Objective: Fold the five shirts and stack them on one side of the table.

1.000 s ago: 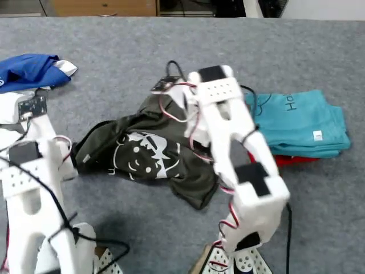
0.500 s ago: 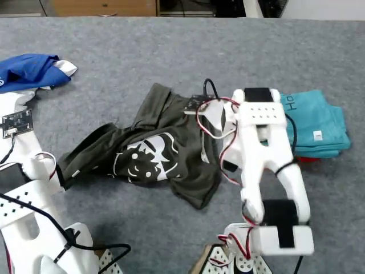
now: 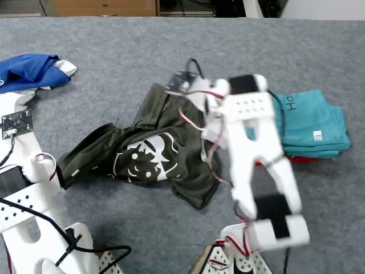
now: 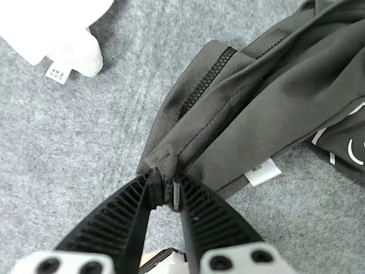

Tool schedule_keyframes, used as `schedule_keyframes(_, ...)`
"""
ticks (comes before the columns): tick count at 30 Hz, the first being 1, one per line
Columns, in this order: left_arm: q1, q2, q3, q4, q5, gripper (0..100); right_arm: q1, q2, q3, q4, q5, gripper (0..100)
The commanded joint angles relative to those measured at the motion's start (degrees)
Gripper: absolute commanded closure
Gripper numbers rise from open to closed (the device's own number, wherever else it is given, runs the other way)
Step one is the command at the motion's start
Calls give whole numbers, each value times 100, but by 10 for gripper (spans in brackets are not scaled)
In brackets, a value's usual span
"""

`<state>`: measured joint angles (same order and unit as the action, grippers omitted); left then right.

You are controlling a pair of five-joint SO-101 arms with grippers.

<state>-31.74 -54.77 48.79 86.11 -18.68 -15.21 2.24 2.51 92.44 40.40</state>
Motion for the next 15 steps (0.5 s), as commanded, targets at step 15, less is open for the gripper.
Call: schedule_keyframes(15, -79, -92, -88, 44, -26, 981, -549, 5332, -5516, 387, -1046, 754)
